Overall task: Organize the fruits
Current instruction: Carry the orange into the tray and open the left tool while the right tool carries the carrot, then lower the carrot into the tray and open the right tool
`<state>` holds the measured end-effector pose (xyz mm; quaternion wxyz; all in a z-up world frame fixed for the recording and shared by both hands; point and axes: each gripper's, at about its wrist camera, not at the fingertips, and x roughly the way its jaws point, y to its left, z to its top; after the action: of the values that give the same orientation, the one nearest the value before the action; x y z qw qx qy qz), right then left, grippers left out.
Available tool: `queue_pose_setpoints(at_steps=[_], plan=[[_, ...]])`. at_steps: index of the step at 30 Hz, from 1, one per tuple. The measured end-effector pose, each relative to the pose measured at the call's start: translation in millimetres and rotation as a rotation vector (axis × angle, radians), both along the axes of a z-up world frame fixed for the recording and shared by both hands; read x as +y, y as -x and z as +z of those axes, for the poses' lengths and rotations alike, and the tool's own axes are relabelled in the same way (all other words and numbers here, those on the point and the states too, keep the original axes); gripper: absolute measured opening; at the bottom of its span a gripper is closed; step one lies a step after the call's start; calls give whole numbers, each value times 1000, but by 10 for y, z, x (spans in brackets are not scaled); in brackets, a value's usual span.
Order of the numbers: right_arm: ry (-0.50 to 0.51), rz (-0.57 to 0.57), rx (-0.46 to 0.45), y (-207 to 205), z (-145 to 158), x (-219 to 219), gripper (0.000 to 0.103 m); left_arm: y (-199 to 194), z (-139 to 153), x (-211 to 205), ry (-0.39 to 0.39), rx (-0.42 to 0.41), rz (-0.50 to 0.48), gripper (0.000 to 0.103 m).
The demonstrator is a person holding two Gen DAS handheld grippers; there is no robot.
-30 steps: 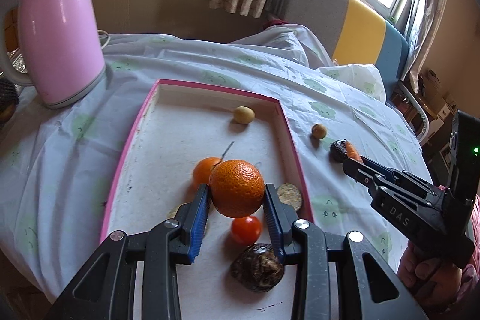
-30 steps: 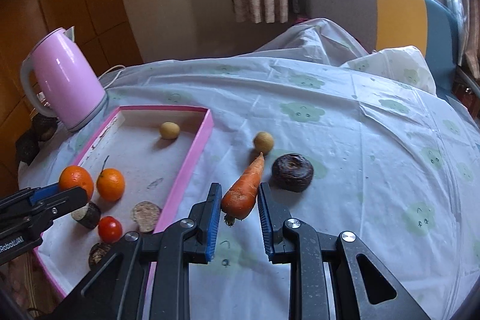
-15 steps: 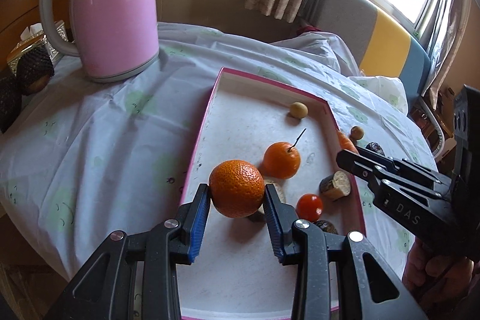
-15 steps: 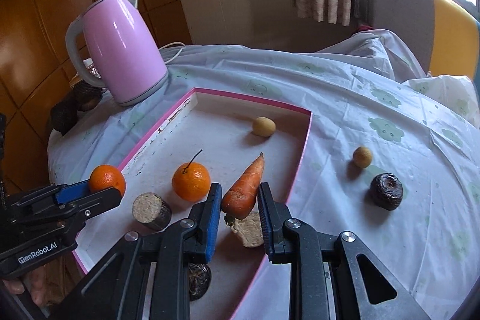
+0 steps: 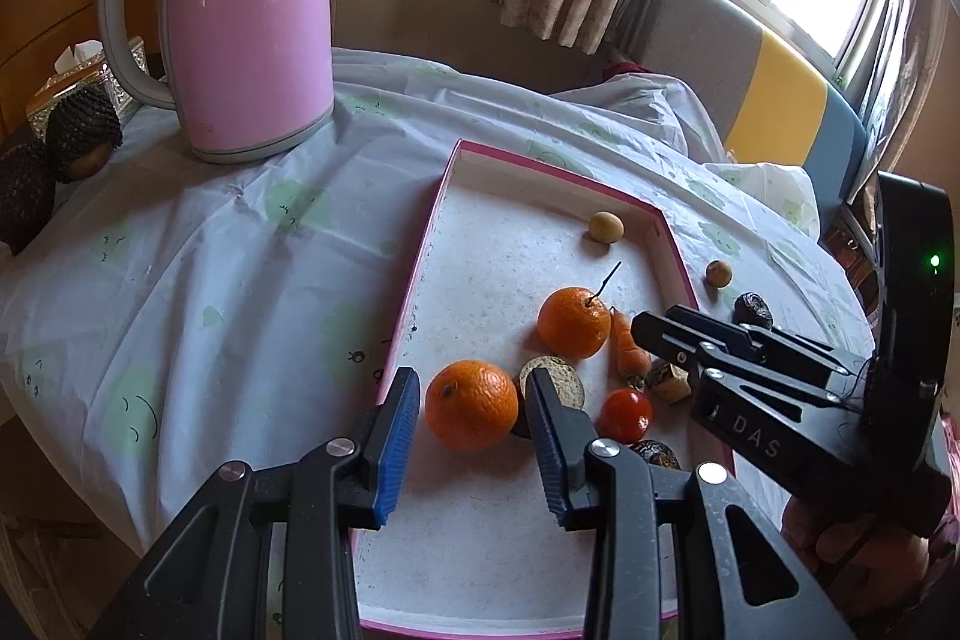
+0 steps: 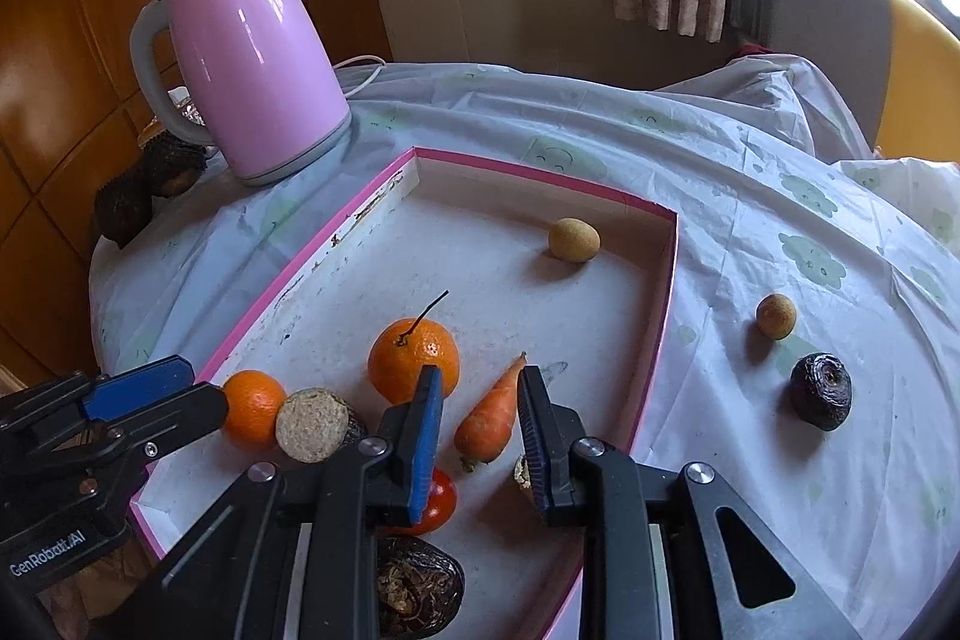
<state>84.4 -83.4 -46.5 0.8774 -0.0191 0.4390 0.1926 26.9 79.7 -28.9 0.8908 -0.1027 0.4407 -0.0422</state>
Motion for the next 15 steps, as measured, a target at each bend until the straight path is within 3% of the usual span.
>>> queue_pose_setpoints(at_steps=[15], plan=[[-44,-47,-7,187,47,-164,27,49,76,-121,-21,-20,-28,37]])
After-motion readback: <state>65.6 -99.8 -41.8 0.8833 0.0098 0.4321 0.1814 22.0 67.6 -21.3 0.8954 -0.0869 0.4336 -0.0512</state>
